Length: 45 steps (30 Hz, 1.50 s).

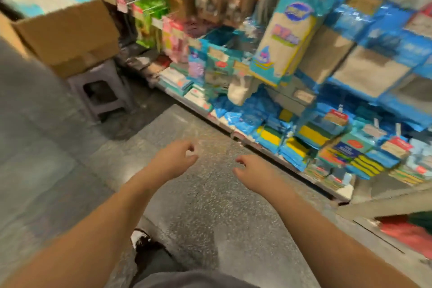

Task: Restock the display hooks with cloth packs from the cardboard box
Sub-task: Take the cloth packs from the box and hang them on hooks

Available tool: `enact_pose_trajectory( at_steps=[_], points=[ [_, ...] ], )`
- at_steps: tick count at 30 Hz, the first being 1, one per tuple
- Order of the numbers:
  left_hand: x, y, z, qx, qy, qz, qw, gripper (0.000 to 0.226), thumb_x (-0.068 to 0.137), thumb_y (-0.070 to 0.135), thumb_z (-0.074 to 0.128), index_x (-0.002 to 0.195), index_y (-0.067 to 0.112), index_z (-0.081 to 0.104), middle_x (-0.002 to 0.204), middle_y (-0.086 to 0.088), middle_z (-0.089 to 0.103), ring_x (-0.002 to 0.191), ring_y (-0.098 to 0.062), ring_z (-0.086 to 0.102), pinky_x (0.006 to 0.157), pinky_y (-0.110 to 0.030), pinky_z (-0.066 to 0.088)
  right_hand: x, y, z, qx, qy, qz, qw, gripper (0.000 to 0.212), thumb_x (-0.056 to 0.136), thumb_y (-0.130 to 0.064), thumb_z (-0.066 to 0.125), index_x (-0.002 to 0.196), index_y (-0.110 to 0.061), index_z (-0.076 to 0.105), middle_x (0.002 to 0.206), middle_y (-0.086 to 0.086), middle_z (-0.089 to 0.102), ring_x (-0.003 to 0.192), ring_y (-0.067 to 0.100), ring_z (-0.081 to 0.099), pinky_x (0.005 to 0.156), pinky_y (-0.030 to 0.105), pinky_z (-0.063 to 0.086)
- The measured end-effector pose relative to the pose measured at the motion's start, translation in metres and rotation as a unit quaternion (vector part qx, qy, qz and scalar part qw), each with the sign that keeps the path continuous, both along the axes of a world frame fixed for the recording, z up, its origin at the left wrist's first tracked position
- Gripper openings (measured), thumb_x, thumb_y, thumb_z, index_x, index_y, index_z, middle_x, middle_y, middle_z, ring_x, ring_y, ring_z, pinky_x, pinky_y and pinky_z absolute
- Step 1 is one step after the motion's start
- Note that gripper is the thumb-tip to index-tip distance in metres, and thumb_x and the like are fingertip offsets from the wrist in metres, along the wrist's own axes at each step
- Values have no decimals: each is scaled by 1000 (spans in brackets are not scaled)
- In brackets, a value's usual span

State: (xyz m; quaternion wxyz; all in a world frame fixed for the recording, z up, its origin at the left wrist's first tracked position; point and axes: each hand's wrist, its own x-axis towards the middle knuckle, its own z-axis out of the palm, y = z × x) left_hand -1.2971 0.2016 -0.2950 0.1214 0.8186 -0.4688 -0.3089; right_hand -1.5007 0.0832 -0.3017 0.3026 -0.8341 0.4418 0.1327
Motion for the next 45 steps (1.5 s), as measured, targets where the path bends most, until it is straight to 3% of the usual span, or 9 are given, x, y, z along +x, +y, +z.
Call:
enact_pose_trajectory(
  at_steps=[8,17,22,28,33,38,45],
  points=[
    [247,128,-1,54,-15,70,996,38,102,33,54,132,11,56,138,-7,56,127,-25,51,101,-30,37,262,71,-15,5,27,141,990,46,99,-37,53,139,-15,52,142,7,53,129,25,51,104,33,40],
    [430,192,22,66,-22,181,981,37,103,40,50,132,18,57,139,0,54,123,-19,55,95,-31,43,495,120,-11,31,-12,226,974,46,98,-36,53,140,-17,51,141,5,53,128,21,51,105,33,40],
    [525,179,19,47,-26,198,979,35,102,41,51,129,20,58,134,1,55,113,-19,58,89,-31,44,600,104,-17,55,-33,223,973,47,98,-37,53,142,-20,48,142,1,51,126,19,52,104,36,44],
    [686,129,14,42,-42,198,978,33,103,39,49,127,18,58,135,0,55,122,-18,54,95,-30,42,764,55,-37,60,-49,246,966,45,100,-40,51,141,-22,48,141,-1,49,125,18,51,99,32,44],
    [814,91,32,50,-37,216,974,33,103,40,49,127,20,59,135,2,56,123,-18,54,96,-31,41,900,5,-16,48,-48,271,960,39,100,-39,50,134,-21,53,133,1,55,119,21,55,96,38,48],
    [922,49,45,16,-39,231,972,32,103,38,51,127,19,61,132,1,58,123,-19,55,96,-30,41,1000,-43,-2,28,-72,255,964,44,99,-39,51,139,-20,50,140,1,51,130,19,47,106,34,39],
    [1080,-30,39,-14,-33,219,975,29,101,35,54,122,18,64,120,-2,63,113,-22,60,81,-27,40,1131,-91,-17,12,-110,181,977,37,97,-27,58,130,-11,59,131,7,58,123,22,55,105,31,40]
  ],
)
